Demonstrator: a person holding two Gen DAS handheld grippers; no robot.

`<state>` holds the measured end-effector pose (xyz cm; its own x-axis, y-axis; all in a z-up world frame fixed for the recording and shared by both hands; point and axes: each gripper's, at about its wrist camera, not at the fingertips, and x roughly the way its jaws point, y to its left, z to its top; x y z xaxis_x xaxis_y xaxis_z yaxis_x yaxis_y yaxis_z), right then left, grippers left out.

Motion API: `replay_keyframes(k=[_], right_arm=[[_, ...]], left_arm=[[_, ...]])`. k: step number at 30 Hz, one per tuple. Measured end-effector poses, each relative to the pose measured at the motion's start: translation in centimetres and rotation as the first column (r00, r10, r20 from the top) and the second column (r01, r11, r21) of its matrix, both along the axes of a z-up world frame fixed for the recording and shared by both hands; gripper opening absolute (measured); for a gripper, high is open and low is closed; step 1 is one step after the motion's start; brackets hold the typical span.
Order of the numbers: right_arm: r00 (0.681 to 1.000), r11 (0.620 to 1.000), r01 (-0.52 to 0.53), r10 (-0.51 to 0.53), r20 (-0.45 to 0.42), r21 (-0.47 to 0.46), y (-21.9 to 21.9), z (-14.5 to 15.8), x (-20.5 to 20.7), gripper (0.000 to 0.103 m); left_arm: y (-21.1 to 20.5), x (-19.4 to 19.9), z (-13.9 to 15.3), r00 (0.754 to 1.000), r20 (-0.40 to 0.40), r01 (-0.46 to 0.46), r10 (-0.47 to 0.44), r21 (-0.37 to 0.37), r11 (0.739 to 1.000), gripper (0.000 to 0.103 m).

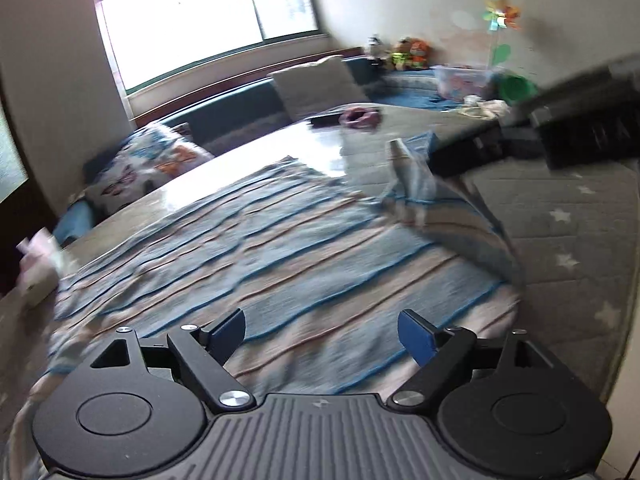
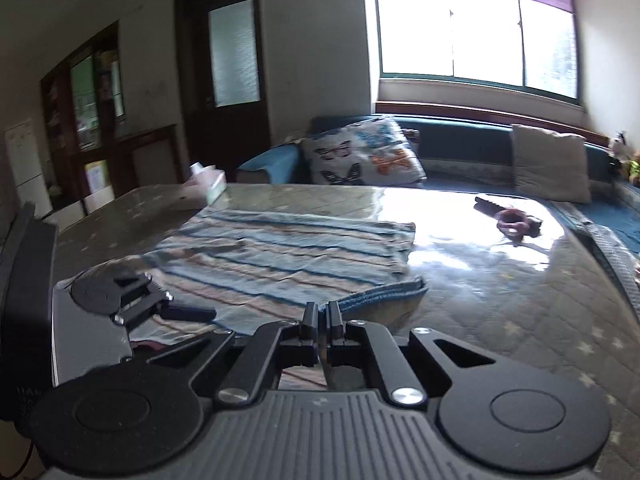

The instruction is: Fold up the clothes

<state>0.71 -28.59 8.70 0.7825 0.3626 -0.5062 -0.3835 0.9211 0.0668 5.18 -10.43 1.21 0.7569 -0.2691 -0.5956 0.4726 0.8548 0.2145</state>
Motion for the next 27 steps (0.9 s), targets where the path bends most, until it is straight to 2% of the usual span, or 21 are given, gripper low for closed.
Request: replay_keyframes(k=[6,9,11,16,20,27], right_arm=[[0.995,0.996,-0.086,0.086,-0.052,-0.008,2.7,-1.7,0.3,0.010],[0.992,0.996,-0.094,0.093,-0.090,-0.003,2.1,-2.3,0.4,0.019],[0.989,0.996,-0.093,0.094,-0.119,0.009,1.4,-2.8,0.4,0.019],[0.989,0.997,-0.046,0.037,-0.145,-0.065,0.5,-4.6,0.7,0.019],[0.979,0.997,0.003,-0.018,-0.204,-0.075,-0.9,-6.4,1.3,0.019],[0.979,0.995,-0.011,-0.008,-0.203,-0.096,-1.6,-5.8,1.9,0.019]], left_arm=[[2.8,0.1,0.5,0.996,0.017,-0.083,0.084,-0.009,0.996,0.086],[3.4,0.2,0.8,0.995,0.028,-0.098,0.098,-0.021,0.995,0.086],[3.4,0.3,1.1,0.995,0.029,-0.099,0.100,-0.033,0.995,0.087],[1.9,0.0,1.2,0.998,0.032,-0.053,0.054,-0.041,0.998,0.087],[0.5,0.3,0.8,0.999,0.022,-0.027,0.028,-0.038,0.999,0.087],[-0.8,1.0,-0.7,1.000,-0.013,-0.003,0.003,-0.008,1.000,0.087]])
